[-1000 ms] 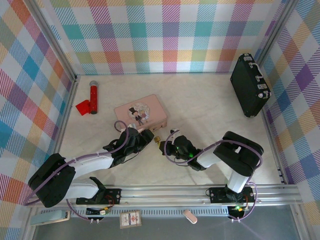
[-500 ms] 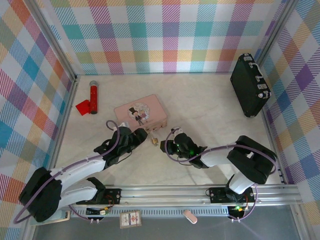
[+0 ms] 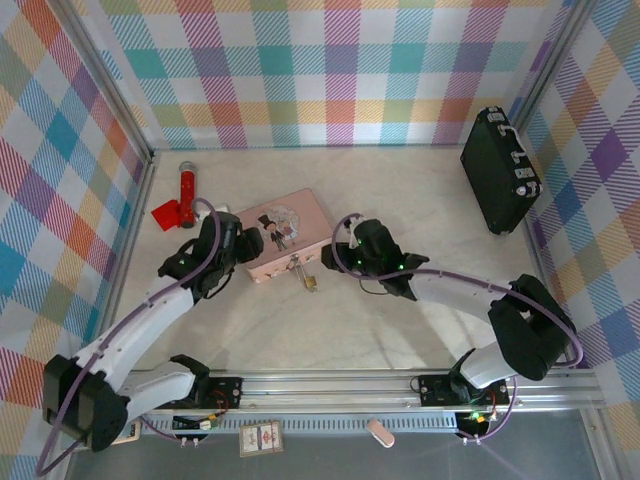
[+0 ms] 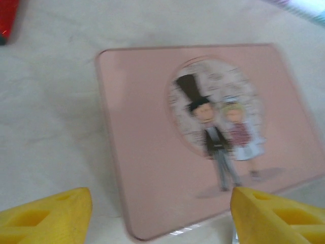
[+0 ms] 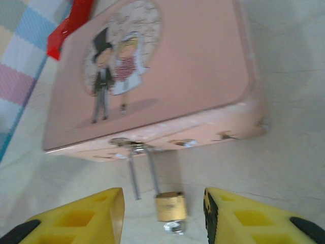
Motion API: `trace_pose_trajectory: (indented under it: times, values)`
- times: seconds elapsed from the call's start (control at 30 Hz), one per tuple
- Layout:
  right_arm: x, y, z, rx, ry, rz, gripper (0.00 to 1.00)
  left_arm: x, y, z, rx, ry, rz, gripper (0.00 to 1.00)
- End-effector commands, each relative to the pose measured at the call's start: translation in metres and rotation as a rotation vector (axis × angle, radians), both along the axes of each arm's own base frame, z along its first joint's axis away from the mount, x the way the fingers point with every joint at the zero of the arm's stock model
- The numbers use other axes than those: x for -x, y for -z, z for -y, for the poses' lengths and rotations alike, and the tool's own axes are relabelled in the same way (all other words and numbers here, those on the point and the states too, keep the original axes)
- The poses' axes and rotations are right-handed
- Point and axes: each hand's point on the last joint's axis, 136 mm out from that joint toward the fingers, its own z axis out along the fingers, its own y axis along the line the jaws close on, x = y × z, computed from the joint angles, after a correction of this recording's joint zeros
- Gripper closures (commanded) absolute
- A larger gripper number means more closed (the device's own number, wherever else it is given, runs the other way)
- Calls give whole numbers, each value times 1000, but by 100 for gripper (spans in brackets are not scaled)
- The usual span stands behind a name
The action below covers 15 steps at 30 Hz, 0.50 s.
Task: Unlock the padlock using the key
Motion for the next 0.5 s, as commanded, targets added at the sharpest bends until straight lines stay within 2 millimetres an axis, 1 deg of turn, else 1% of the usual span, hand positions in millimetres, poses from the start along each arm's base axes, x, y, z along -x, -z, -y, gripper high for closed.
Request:
trace_pose_trajectory:
  times: [0.0, 0.07, 0.17, 0.33, 0.43, 0.47]
  values:
    - [18, 6, -18, 3, -135, -82, 54, 3, 32, -12, -22, 33, -140, 31]
    - [18, 10, -23, -9, -146, -98, 54, -2, 39, -6, 35, 52, -137, 32]
    - [18, 22, -26, 2, -147, -136, 54, -6, 45, 6, 83, 96, -130, 36]
    - [19, 38, -39, 2, -196, -195, 56, -9, 56, 11, 98, 111, -134, 39]
    - [18, 46, -48, -3, -222, -221, 59, -7, 65, 12, 108, 117, -145, 40]
    - [16, 49, -50, 3, -222, -229, 61, -12, 62, 14, 115, 120, -118, 40]
